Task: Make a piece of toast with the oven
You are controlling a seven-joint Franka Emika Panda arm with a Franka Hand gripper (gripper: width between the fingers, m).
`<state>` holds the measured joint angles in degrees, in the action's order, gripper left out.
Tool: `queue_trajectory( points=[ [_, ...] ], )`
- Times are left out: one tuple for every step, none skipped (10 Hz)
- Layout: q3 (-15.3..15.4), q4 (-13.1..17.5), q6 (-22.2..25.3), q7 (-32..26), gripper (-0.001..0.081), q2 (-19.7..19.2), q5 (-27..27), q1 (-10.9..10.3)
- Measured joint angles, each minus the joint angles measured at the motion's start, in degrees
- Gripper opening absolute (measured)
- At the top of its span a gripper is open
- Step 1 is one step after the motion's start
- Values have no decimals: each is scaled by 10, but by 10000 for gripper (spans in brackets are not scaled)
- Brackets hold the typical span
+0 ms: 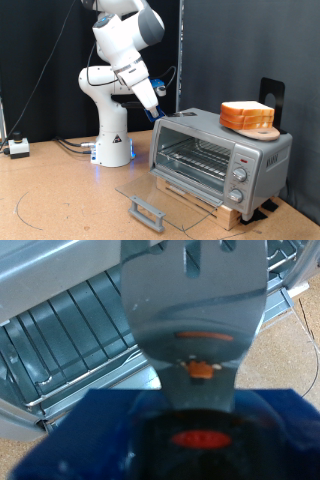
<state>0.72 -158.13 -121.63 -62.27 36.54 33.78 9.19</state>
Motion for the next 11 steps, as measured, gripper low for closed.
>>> queue_trajectory(
  points=[
    [4, 1, -4, 0, 395, -1, 1, -4],
    [9, 2, -11, 0, 395, -2, 7, -9],
    [13, 3, -21, 0, 395, -2, 19, -15],
    [17, 3, -28, 0, 395, -2, 29, -20],
    [21, 4, -31, 1, 395, -3, 36, -23],
    [25, 6, -33, 5, 395, -4, 39, -24],
    [31, 7, -35, 12, 395, -6, 39, -24],
    [38, 8, -42, 22, 395, -8, 40, -24],
    [45, 10, -50, 31, 395, -12, 43, -24],
    [50, 14, -55, 34, 395, -18, 49, -25],
    [54, 19, -57, 34, 395, -24, 56, -25]
  ],
)
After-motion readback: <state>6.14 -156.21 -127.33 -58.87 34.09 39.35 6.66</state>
